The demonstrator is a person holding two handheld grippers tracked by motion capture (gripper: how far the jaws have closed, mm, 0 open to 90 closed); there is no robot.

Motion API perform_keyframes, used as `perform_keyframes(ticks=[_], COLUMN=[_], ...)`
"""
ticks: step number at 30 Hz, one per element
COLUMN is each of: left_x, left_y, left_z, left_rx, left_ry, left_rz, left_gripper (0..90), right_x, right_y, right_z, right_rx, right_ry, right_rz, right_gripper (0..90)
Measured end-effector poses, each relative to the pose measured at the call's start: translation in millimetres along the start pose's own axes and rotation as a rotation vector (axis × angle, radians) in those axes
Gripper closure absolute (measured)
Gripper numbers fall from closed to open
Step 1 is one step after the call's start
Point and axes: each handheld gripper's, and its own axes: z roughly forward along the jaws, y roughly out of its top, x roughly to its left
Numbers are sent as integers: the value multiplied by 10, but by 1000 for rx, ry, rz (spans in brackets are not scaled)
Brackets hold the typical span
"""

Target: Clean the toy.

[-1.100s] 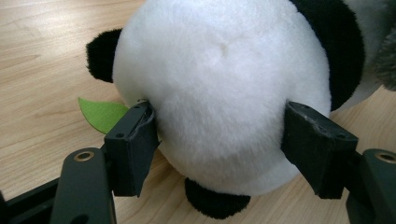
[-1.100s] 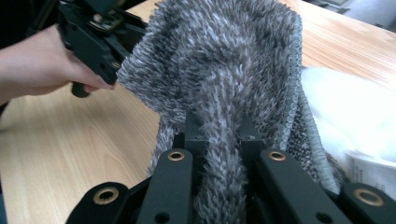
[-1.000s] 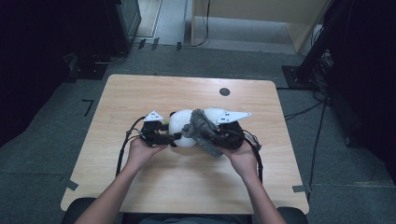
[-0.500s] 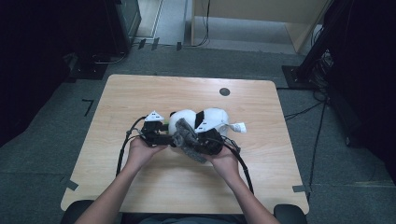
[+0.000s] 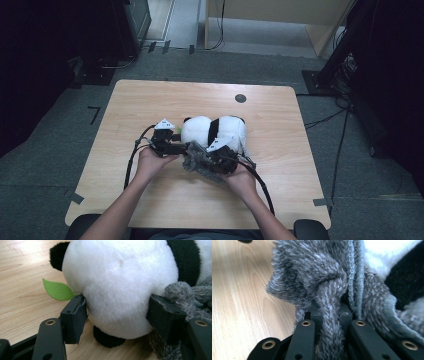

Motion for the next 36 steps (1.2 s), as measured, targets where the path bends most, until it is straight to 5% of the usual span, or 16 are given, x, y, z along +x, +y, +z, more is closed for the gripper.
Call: perform_keyframes(ticks=[36], left_x=[1], left_y=[69], left_z=[44], left_rx=[-12], left_ry=[-13], left_rz=[20], left_gripper=[322], right_x=[-349], right_y=[-536], right_z=[-725], right_rx=[59], right_ry=[-66], right_rz=[131], right_gripper=[802])
